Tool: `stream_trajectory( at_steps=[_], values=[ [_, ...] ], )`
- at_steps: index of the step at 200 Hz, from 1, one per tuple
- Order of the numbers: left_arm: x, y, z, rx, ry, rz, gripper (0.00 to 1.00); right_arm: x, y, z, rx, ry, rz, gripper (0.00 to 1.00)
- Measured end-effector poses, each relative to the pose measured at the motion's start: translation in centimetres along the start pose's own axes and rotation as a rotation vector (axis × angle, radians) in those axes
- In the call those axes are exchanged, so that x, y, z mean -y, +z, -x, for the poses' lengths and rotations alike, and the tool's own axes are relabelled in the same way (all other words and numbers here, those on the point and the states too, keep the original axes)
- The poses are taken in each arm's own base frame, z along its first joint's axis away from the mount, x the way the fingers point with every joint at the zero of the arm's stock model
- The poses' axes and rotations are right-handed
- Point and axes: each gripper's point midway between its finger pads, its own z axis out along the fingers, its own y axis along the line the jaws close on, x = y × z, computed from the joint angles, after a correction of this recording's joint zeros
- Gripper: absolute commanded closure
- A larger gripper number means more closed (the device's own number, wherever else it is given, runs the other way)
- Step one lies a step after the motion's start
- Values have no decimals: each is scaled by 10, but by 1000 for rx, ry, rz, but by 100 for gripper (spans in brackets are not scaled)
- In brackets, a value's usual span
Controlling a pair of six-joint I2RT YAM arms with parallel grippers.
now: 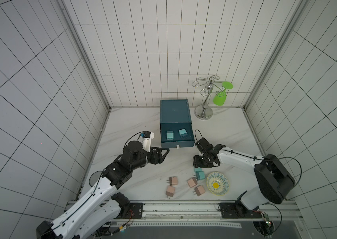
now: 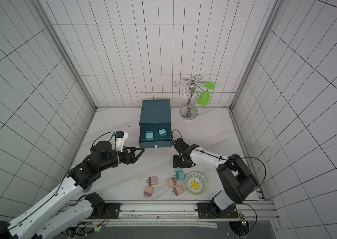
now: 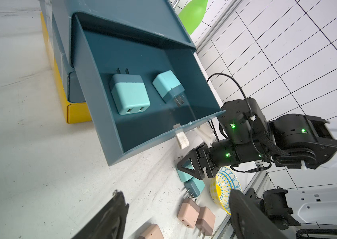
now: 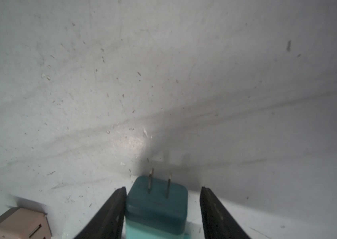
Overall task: Place the plugs into the drawer by color
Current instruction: Pick up the plug from the center of the board.
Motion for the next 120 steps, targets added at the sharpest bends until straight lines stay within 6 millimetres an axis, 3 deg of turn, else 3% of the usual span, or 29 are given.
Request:
stream_trajectory(
  at_steps=[87, 120],
  values=[
    [0, -3, 2, 15, 7, 3, 20, 1, 0, -1, 11, -6, -27, 74],
    [0, -3, 3, 16, 7, 3, 20, 2, -28, 6, 33, 16, 51, 79]
  ],
)
